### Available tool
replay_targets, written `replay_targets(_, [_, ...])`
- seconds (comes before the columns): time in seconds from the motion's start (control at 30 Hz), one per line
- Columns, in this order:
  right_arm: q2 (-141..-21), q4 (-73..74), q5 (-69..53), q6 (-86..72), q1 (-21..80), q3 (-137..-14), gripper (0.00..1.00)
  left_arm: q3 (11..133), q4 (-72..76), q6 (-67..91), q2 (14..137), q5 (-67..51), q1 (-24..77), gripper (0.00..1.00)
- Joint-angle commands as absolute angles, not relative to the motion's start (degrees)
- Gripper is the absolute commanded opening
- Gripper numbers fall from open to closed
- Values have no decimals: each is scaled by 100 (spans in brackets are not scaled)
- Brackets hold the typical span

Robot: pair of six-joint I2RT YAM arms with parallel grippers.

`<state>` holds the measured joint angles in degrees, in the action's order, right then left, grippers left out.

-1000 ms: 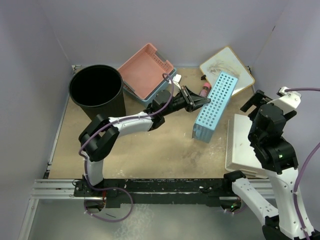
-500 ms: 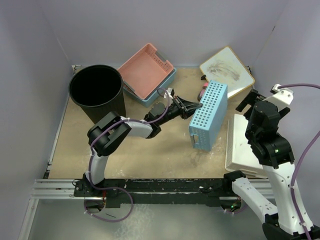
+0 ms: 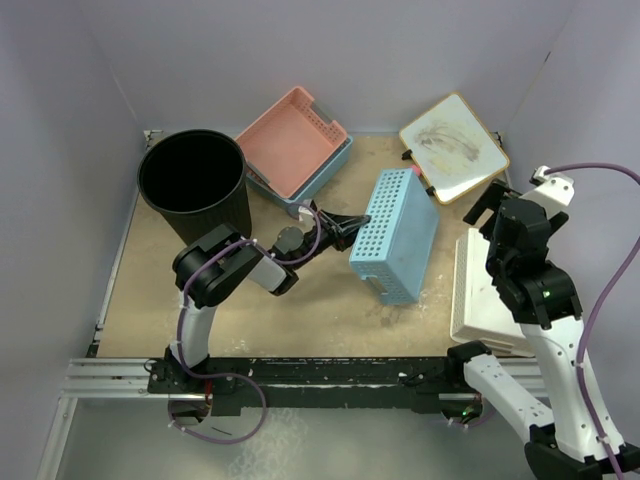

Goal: Turn the large container upside down

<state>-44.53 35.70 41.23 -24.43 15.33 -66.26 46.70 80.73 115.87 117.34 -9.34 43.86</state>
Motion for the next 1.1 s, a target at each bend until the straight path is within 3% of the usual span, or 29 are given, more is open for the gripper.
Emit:
replay_targets(0.0, [-4454, 3545, 4008, -2590, 1539, -6545, 91, 4373, 8646, 11469, 11713, -955, 4277, 21])
replay_targets(0.2, [-4606, 3651, 3903, -2614, 1538, -6568, 91, 4336, 7688, 10507, 11715, -1484, 4223, 43])
replay_targets(0.4, [-4770, 3522, 3480, -2601, 1540, -6453, 91, 4788, 4610, 8079, 11064, -1671, 4391, 51])
replay_targets(0.53, [-5019, 3383, 2992, -2555, 1538, -6370, 91, 5852, 1264, 6059, 10696, -1026, 4747, 57])
replay_targets(0.83, [-5734, 3284, 1971, -2289, 1542, -6429, 91, 6441, -562, 4906, 10130, 364, 4767, 71])
replay_targets(1.07, [-6114, 3005, 347, -2218, 1547, -6164, 91, 7133, -1952, 3712, 8793, 1778, 4772, 73])
